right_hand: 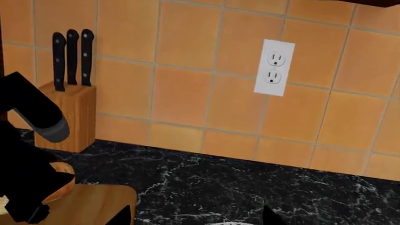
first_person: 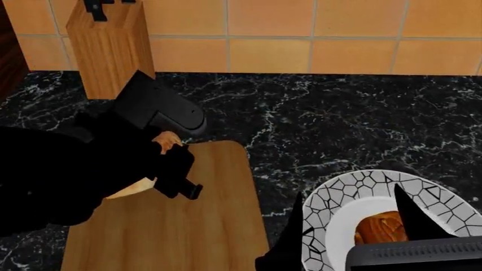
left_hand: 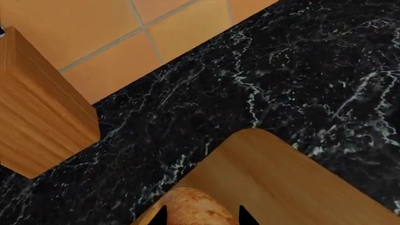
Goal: Place all breads on the cutting board.
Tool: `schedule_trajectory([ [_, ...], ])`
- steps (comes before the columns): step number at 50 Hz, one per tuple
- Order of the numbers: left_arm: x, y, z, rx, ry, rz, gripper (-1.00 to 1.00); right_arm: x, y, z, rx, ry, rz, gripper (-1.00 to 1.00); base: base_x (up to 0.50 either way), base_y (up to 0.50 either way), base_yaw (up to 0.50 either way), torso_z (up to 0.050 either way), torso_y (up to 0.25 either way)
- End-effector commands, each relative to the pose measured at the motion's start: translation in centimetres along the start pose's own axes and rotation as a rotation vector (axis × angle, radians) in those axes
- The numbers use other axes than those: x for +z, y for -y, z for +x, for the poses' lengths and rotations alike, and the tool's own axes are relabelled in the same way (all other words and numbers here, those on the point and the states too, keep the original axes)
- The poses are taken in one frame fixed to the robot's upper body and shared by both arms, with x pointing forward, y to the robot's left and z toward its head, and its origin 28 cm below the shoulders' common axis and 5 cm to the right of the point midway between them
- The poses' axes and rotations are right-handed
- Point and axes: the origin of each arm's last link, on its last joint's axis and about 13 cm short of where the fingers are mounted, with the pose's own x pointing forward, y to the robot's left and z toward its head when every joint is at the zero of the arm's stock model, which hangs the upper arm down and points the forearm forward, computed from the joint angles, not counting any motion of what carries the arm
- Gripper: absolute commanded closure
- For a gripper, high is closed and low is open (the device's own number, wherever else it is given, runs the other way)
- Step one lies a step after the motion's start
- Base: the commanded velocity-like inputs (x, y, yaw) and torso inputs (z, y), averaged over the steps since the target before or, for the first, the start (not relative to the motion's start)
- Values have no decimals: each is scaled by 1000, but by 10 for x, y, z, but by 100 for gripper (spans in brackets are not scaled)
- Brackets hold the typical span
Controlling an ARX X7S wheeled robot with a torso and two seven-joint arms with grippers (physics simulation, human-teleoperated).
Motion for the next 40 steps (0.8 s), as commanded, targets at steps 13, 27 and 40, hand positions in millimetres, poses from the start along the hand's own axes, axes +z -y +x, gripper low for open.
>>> schedule_trajectory([
  [13, -17, 10, 3, 1, -68, 51, -100, 0, -1, -2, -1, -5, 4, -100, 0, 0, 1, 0, 0],
  [27, 15, 4, -38, 36, 75, 24, -100, 2, -1, 1, 2, 0, 0, -100, 0, 0, 0, 0, 0],
  [40, 35, 11, -96, 10, 235, -52, -100, 3, 0, 4, 7, -2, -3, -100, 0, 0, 0, 0, 0],
])
